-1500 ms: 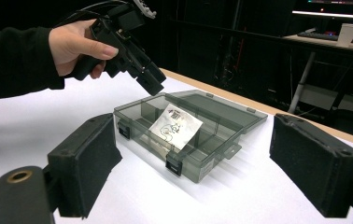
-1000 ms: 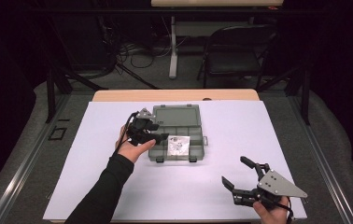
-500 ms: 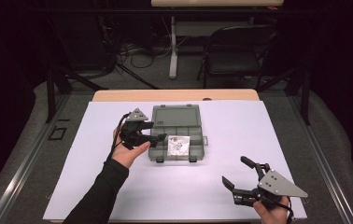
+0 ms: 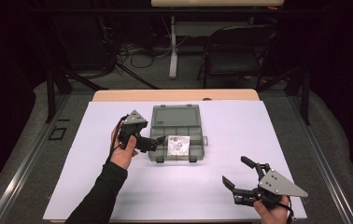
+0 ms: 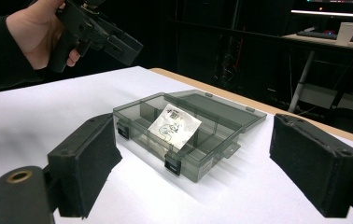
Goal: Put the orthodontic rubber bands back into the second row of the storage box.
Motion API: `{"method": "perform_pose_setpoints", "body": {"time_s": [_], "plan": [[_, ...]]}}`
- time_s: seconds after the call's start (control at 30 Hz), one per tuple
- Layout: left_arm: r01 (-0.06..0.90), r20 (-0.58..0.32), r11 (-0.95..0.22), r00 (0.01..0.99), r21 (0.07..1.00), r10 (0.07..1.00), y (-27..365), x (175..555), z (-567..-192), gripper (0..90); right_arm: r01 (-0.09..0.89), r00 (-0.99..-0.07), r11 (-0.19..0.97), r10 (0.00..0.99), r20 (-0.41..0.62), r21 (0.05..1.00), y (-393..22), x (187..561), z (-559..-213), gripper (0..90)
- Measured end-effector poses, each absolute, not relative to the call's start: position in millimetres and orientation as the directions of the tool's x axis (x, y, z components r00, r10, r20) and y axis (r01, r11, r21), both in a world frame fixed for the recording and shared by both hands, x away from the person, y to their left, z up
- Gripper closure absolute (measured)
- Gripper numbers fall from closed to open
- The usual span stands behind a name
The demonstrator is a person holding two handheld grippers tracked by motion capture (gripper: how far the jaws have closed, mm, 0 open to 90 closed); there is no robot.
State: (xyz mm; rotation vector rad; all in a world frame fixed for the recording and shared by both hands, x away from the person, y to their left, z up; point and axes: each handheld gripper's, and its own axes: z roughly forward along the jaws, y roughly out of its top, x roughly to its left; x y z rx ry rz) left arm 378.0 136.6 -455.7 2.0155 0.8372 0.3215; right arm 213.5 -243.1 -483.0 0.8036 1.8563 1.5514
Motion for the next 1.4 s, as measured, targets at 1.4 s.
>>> {"method": "perform_pose_setpoints", "body": {"time_s": [1.4], "plan": [[0.302,-0.06,-0.265,0.754,0.916,0.654,182.2,294.6,-467.3,0.4,0.081,-0.641,0.14,0.766,-0.056,0.987,-245.6,213.4,-482.0,14.3]]}}
